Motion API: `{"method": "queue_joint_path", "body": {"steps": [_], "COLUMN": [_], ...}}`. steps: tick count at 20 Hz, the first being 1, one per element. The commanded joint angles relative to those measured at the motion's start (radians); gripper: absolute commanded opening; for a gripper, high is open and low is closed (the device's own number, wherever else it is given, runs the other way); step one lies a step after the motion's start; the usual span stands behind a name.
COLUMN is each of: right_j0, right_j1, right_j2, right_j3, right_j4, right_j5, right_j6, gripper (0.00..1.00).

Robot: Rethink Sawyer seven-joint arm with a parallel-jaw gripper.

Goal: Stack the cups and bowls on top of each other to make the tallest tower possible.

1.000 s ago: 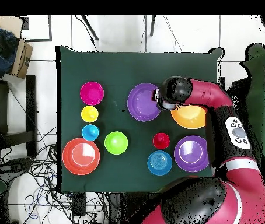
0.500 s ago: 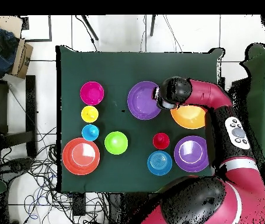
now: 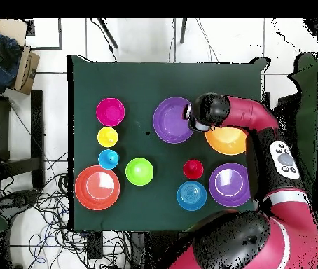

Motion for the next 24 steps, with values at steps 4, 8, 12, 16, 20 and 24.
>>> {"method": "queue_joint_path", "body": {"steps": [4,8,12,16,20,24], "right_j0": [0.031,0.03,0.028,0.029,0.037,0.037], "right_j1": [0.079,0.08,0.08,0.082,0.084,0.084], "right_j2": [-0.018,-0.018,-0.018,-0.018,-0.025,-0.026], "right_j3": [-0.032,-0.03,-0.027,-0.033,-0.04,-0.041], "right_j4": [-0.148,-0.145,-0.143,-0.138,-0.131,-0.132], "right_j5": [-0.097,-0.093,-0.092,-0.068,-0.033,-0.032], "right_j6": [-0.155,-0.154,-0.154,-0.161,-0.157,-0.156], "gripper": [0.0,0.0,0.0,0.0,1.0,1.0]}}
